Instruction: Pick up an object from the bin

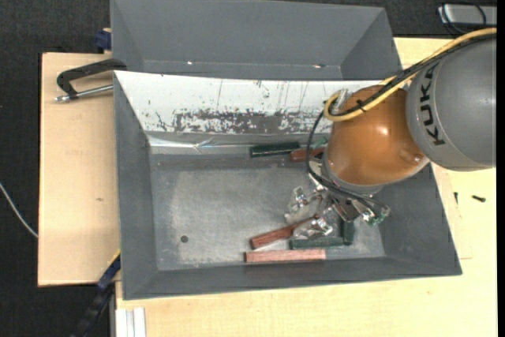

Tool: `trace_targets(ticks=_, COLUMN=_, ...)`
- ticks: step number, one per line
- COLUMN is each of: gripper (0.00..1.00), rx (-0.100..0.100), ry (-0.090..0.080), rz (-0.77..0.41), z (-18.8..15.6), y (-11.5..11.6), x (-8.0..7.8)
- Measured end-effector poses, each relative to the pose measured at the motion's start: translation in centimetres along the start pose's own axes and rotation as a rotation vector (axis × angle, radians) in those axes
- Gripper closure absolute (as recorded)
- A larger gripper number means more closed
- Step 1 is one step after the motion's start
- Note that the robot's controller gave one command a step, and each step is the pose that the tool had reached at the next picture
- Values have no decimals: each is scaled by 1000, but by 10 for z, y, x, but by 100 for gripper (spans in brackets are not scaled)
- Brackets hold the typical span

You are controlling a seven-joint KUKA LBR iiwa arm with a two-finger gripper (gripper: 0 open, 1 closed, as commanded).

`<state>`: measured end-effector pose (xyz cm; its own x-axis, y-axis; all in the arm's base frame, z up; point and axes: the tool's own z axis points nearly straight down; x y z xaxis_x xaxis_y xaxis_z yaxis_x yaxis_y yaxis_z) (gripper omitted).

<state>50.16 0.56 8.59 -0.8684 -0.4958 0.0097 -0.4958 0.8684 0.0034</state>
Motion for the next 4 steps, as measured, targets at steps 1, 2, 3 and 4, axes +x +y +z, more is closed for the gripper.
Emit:
trace_targets(ticks=1, gripper=100, rx=0, ry=0, rz=0, z=0, y=0, x=0)
trace_targets(ticks=2, gripper=100, rx=0, ry=-1, rz=0, z=-1, y=0, x=0)
trace_targets(ticks=3, gripper=100, rx=10, ry=-22, rz=-148, z=-29, y=-20, x=6)
trace_targets(ticks=4, gripper=100, rx=9, ry=-21, rz=-70, z=-169, y=-18, x=-10)
